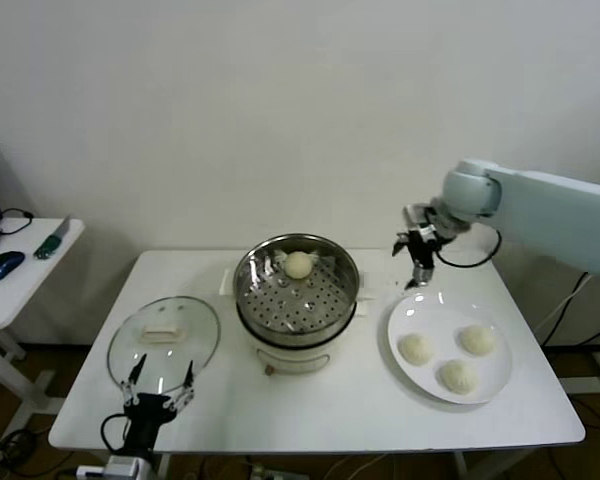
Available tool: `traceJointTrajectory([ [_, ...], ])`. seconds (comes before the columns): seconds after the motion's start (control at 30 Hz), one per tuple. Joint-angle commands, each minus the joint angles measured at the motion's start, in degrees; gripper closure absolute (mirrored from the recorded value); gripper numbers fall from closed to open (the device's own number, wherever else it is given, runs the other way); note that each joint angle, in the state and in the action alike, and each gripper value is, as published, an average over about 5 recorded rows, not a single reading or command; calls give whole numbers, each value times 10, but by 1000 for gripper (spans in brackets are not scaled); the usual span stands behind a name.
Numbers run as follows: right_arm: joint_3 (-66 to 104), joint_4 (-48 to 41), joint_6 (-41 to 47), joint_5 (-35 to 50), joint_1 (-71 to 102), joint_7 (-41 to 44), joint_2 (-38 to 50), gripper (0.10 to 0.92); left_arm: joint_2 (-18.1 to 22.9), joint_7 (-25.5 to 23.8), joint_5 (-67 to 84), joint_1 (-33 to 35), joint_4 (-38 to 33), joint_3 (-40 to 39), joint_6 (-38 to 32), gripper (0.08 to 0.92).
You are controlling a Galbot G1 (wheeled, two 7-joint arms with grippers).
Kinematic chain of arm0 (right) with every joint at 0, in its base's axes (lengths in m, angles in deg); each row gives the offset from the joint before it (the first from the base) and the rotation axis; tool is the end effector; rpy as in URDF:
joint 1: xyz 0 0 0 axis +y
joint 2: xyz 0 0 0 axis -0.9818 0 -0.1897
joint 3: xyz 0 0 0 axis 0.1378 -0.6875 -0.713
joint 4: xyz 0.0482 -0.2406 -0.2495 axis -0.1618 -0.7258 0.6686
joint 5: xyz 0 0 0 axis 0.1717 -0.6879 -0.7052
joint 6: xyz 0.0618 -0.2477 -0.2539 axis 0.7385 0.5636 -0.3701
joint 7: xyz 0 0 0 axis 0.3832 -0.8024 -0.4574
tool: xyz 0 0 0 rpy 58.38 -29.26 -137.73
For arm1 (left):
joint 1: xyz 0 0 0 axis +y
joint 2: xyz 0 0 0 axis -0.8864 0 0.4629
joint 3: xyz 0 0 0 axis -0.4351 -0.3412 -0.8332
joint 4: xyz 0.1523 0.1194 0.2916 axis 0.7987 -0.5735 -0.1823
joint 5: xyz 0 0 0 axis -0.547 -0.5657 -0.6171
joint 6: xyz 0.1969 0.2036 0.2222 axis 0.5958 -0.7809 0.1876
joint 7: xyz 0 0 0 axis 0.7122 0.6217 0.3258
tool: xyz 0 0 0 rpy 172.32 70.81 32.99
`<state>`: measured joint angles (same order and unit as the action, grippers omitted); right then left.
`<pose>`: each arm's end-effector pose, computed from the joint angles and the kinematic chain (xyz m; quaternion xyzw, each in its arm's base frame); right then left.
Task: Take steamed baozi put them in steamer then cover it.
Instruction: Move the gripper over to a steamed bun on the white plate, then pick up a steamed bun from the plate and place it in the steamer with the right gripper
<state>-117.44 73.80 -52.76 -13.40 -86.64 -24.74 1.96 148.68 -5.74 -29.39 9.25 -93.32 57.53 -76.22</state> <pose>0.5471 -0.0910 -0.0793 0.5092 -0.5594 0.5279 0.3861 0.1438 0.0712 -0.3612 0.0074 -0.9895 -0.1280 0.0673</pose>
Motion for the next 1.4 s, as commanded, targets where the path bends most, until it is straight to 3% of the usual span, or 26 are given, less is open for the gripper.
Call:
traceJointTrajectory([
  [0.03,18,12,55,-31,112,4,67,203,1,0,-1,3,-1,5,-1,177],
  [0.43,112,-62,44,-70,242,-20,22,203,5,0,-3,7,6,9,-3,177],
  [1.07,121,-108,29,-95,267,-17,-26,207,9,-2,-12,7,10,5,-5,177],
  [1.4,103,-96,27,-77,236,-14,-16,333,9,-1,-13,1,10,-2,-1,177],
])
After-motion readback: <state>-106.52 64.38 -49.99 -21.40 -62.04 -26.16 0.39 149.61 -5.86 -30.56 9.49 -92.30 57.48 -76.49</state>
